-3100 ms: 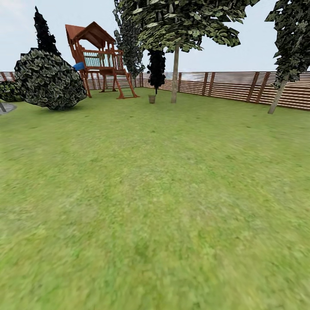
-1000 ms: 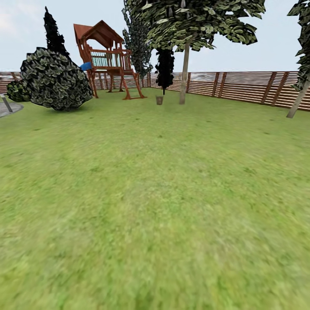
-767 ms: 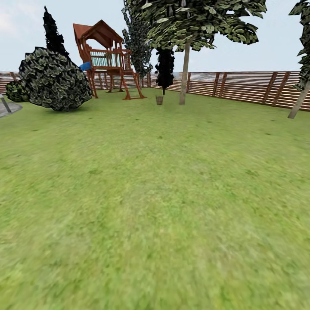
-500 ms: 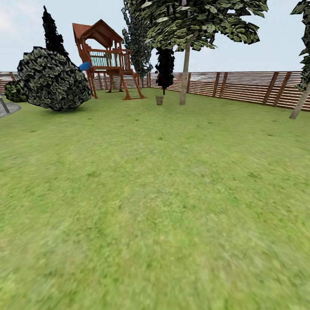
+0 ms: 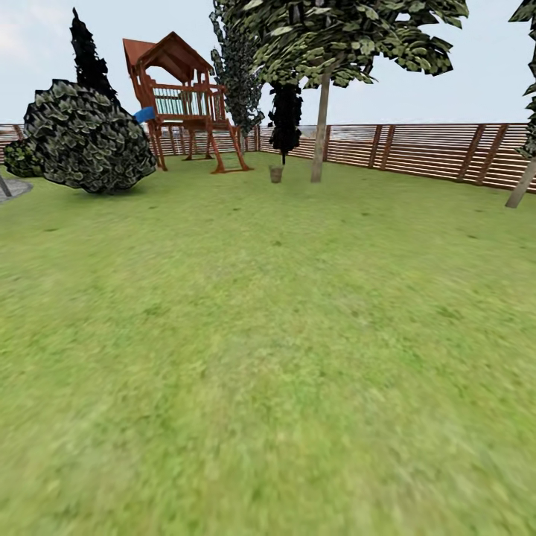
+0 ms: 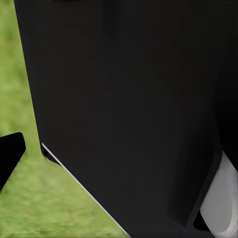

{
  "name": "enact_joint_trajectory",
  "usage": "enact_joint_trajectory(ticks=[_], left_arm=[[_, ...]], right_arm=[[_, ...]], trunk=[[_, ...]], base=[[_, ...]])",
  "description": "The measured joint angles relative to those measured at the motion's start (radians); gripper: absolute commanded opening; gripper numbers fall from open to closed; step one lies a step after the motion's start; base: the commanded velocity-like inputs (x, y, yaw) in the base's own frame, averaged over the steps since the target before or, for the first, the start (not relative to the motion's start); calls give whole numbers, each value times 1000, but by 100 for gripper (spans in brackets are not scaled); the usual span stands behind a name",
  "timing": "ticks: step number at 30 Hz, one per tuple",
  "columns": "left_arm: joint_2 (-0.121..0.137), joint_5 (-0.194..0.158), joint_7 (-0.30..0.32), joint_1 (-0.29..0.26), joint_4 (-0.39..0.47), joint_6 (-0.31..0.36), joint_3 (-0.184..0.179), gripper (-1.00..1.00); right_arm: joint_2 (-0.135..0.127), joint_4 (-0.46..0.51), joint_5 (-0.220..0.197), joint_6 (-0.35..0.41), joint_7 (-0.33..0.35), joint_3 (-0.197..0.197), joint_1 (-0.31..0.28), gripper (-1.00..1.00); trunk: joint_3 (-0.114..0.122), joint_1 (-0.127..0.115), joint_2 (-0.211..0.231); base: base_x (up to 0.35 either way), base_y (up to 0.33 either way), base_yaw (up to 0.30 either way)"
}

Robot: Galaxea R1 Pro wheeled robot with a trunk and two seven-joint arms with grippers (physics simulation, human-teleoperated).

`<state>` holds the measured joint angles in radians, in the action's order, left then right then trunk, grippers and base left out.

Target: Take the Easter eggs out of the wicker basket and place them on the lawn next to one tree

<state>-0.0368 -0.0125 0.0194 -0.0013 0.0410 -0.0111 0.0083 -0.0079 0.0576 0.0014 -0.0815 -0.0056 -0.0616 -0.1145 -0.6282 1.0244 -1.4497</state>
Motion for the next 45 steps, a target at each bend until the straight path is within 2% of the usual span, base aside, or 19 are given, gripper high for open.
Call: enact_joint_trajectory(ticks=[45], left_arm=[[0,0,0,0,0,0,0,100]], right_arm=[[0,0,0,0,0,0,0,100]], trunk=[[0,0,0]], base=[[340,0,0]])
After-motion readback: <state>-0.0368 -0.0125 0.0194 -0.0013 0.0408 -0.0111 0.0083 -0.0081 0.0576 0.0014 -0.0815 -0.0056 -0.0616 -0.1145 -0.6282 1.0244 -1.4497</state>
